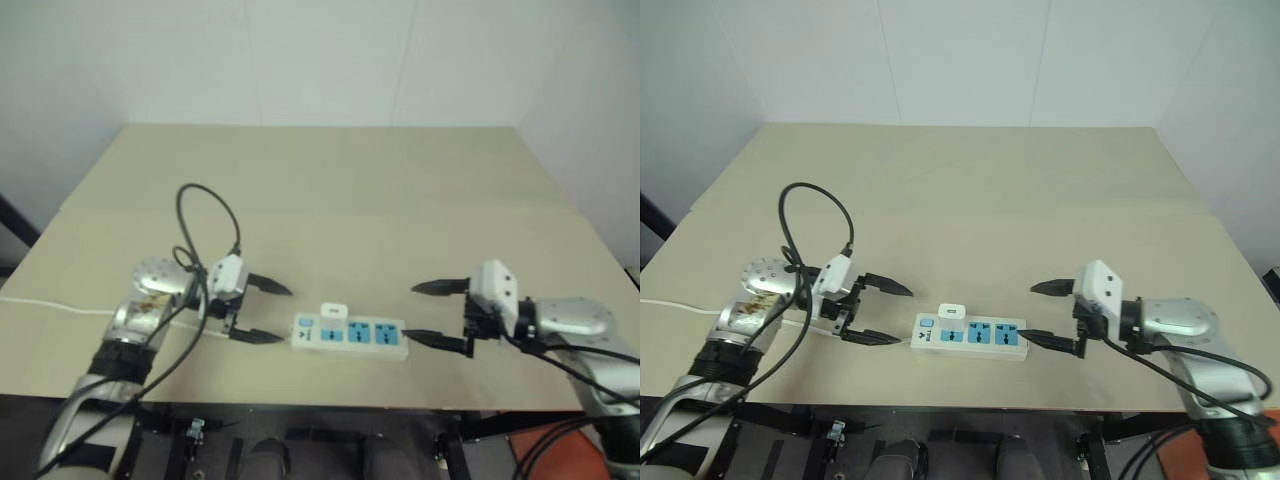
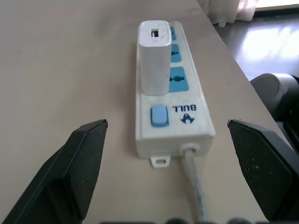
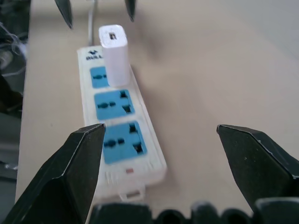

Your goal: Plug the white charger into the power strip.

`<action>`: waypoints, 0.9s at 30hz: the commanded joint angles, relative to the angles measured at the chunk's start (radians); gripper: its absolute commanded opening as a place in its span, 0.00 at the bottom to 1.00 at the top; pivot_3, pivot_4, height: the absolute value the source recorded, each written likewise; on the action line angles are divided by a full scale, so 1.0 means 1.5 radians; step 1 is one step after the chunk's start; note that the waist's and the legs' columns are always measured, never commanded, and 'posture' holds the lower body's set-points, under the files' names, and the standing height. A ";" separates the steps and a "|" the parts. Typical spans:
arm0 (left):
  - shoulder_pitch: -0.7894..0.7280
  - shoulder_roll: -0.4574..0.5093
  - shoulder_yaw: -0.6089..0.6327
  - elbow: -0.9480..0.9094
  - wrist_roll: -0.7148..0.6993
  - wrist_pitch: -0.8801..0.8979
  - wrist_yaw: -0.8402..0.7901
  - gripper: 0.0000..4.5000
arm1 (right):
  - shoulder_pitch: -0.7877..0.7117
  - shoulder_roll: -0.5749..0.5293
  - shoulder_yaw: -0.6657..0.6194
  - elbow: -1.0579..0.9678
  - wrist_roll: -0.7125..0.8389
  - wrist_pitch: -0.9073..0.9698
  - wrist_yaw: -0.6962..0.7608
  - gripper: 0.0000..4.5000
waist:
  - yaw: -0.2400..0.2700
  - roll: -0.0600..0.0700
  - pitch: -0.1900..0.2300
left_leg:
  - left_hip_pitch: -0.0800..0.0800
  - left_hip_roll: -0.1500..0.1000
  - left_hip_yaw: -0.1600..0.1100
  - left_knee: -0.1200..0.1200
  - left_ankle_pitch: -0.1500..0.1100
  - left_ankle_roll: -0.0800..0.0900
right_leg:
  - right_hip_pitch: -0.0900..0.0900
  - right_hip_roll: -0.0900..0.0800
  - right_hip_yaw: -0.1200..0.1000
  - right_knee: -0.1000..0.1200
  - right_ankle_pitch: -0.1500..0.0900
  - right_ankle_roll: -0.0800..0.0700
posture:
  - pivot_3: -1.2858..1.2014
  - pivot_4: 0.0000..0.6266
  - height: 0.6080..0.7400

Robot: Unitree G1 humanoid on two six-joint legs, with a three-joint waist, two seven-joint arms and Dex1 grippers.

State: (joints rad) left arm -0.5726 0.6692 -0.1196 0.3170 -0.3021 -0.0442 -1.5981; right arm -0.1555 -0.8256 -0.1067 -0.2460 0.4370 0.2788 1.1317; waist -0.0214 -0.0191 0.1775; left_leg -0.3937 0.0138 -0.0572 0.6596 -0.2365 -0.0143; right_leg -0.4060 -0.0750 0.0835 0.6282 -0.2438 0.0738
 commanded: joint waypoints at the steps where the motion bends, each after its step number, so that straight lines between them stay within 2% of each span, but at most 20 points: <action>1: -0.001 0.038 0.030 -0.033 -0.025 0.003 -0.009 1.00 | 0.040 -0.033 -0.076 -0.049 0.031 0.023 -0.003 1.00 | 0.001 0.000 0.001 | 0.000 0.000 0.000 0.000 0.000 0.000 | 0.000 0.000 0.000 0.000 0.000 0.000 | 0.52 0.24 1.00; 6: 0.017 0.090 0.055 -0.047 -0.040 0.019 -0.011 1.00 | 0.128 -0.068 -0.177 -0.080 0.060 0.041 0.007 1.00 | 0.001 0.000 0.002 | 0.000 0.000 0.000 0.000 0.000 0.000 | 0.000 0.000 0.000 0.000 0.000 0.000 | 0.52 0.24 1.00; 10: 0.030 0.116 0.066 -0.062 -0.047 0.048 -0.008 1.00 | 0.171 -0.076 -0.222 -0.087 0.067 0.041 0.013 1.00 | 0.001 0.000 0.002 | 0.000 0.000 0.000 0.000 0.000 0.000 | 0.000 0.000 0.000 0.000 0.000 0.000 | 0.52 0.24 1.00; 27: 0.028 0.115 0.060 -0.101 -0.055 0.095 0.007 1.00 | 0.191 -0.079 -0.225 -0.093 0.066 0.035 0.009 1.00 | 0.001 -0.001 0.002 | 0.000 0.000 0.001 0.000 0.000 0.000 | 0.000 0.000 0.000 0.000 0.000 0.000 | 0.52 0.24 1.00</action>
State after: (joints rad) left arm -0.5159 0.8365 -0.0520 0.1938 -0.3579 0.0920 -1.5882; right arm 0.1303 -0.9342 -0.4171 -0.3604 0.5267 0.3372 1.1465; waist -0.0196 -0.0199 0.1802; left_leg -0.3933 0.0146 -0.0560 0.6598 -0.2365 -0.0143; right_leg -0.4055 -0.0746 0.0839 0.6281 -0.2438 0.0736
